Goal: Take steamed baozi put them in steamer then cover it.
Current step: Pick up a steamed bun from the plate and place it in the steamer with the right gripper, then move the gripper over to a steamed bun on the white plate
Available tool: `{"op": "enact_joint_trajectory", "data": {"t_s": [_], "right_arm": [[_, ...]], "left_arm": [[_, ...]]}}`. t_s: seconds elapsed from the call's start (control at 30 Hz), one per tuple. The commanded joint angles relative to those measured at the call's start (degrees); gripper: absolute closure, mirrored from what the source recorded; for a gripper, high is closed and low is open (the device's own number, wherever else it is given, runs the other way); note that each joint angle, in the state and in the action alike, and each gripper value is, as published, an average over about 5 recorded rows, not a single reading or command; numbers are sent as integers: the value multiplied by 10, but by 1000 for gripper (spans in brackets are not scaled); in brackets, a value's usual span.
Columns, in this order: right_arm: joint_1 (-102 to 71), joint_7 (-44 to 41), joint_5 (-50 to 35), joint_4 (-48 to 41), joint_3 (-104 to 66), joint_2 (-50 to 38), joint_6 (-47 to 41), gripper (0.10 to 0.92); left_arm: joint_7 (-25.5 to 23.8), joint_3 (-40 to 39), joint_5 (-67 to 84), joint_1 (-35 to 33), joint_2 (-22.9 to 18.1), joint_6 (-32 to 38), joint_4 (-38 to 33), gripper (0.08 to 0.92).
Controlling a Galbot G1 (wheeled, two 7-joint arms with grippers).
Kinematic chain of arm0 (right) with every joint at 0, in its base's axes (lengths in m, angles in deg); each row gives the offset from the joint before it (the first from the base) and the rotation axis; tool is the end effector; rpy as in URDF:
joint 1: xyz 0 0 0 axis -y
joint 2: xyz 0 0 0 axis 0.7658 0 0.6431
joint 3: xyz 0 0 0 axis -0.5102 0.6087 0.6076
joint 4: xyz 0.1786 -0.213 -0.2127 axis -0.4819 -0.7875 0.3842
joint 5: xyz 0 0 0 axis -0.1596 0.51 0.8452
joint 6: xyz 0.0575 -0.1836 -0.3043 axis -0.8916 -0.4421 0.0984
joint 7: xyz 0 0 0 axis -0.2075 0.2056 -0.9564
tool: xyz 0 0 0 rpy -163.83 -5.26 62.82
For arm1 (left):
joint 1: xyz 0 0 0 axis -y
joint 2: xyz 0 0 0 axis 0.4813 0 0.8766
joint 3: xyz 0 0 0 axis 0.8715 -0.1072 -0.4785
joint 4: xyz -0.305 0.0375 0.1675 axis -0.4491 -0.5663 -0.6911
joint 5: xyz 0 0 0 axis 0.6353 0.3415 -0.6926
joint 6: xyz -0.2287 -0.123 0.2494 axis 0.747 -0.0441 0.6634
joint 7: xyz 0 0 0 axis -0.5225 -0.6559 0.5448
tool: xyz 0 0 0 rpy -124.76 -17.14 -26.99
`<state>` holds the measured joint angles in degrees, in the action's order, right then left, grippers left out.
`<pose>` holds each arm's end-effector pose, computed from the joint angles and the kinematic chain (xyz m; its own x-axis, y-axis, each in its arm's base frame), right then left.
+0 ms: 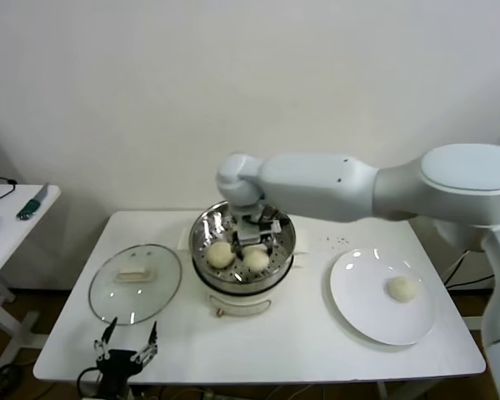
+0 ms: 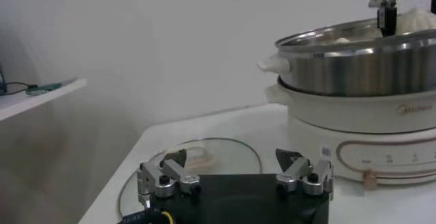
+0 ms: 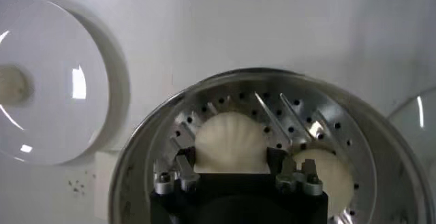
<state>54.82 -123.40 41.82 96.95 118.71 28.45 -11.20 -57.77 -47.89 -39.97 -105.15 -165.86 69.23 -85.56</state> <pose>0.5154 0.2411 -0.0834 -0.1002 0.1009 0.9898 0.0763 -0.9911 0.1088 0.1059 0.0661 -0.3466 -0.9631 -0.0568 0.2630 -0.0046 0.9808 0.1947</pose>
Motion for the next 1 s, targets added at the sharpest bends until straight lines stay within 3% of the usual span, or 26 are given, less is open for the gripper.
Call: {"op": "enact_joint_trajectory", "data": {"t_s": [0.03, 0.23, 0.43, 0.8, 0.93, 1.0], "right_arm": [[-35, 0, 30, -3, 0, 34, 15, 347], [-37, 3, 32, -10, 1, 35, 10, 331], [-28, -3, 32, -9, -3, 26, 5, 217], [48, 7, -3, -12, -24, -30, 5, 202], [102, 32, -73, -6, 8, -98, -49, 203], [138, 78, -139, 8, 67, -147, -125, 203]], "left_arm": [[-1, -2, -1, -1, 1, 0, 2, 177], [0, -2, -3, 3, 0, -1, 2, 177], [0, -2, -3, 4, 0, -2, 2, 177], [1, -8, -13, 11, 0, -5, -1, 177], [1, -9, -14, 13, 4, -6, -4, 177], [1, -9, -13, 13, 6, -6, -5, 177]]}}
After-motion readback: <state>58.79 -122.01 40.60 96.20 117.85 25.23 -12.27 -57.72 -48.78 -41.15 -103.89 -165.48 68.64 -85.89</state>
